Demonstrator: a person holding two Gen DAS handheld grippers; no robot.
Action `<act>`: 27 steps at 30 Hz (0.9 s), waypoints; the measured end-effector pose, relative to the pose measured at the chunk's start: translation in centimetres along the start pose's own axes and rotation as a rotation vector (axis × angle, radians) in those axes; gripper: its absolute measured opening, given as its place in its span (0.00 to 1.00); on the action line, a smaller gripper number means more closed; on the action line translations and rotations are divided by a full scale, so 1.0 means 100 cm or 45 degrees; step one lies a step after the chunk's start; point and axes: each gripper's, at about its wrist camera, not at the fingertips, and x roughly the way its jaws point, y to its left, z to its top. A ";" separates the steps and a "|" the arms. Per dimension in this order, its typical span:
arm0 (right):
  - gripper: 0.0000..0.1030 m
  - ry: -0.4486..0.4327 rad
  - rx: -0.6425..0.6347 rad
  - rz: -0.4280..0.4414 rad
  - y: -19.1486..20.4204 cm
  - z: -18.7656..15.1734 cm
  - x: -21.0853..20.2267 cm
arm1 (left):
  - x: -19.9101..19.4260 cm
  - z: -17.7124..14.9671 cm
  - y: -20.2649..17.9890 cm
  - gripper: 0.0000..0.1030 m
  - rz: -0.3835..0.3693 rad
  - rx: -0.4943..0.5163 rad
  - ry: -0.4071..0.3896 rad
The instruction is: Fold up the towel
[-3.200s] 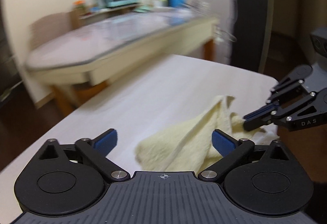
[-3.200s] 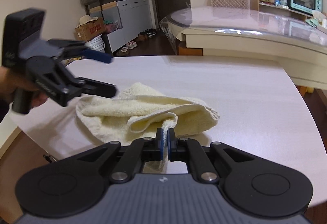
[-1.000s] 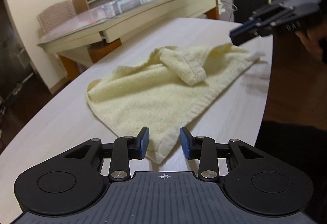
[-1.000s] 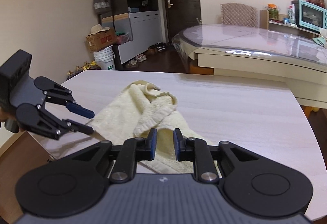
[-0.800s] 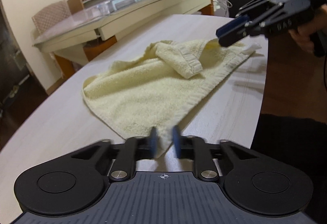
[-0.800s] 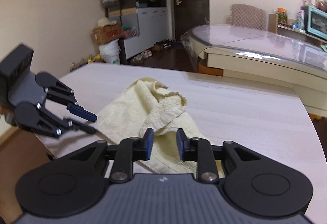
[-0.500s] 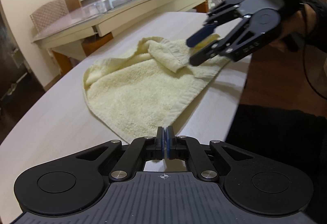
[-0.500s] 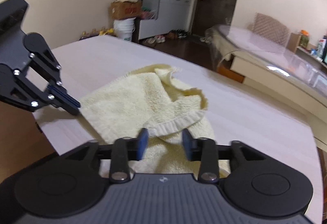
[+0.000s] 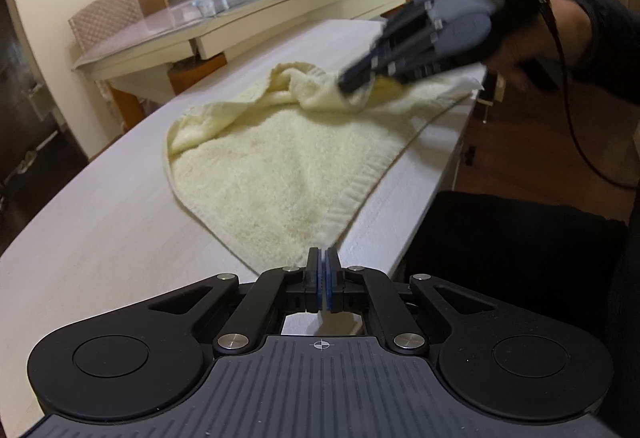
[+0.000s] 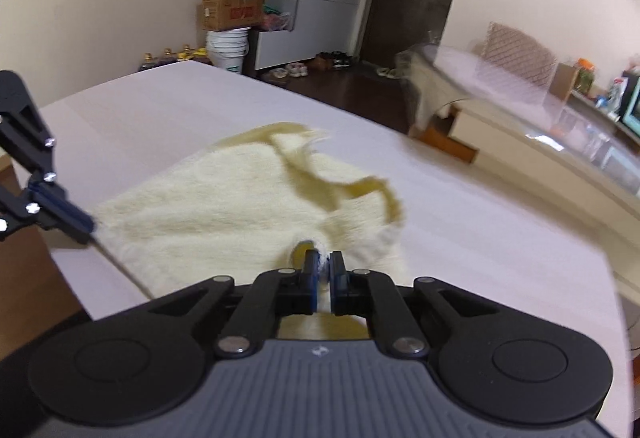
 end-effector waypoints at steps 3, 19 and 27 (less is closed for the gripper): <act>0.06 -0.005 -0.006 -0.083 -0.022 0.002 -0.002 | 0.000 -0.002 0.001 0.01 -0.006 0.002 0.000; 0.38 -0.006 -0.039 -0.371 -0.078 0.003 0.034 | 0.022 0.055 0.051 0.02 0.093 -0.034 -0.136; 0.41 -0.049 0.079 -0.289 -0.089 -0.006 0.010 | 0.085 0.104 0.095 0.13 0.130 0.116 -0.114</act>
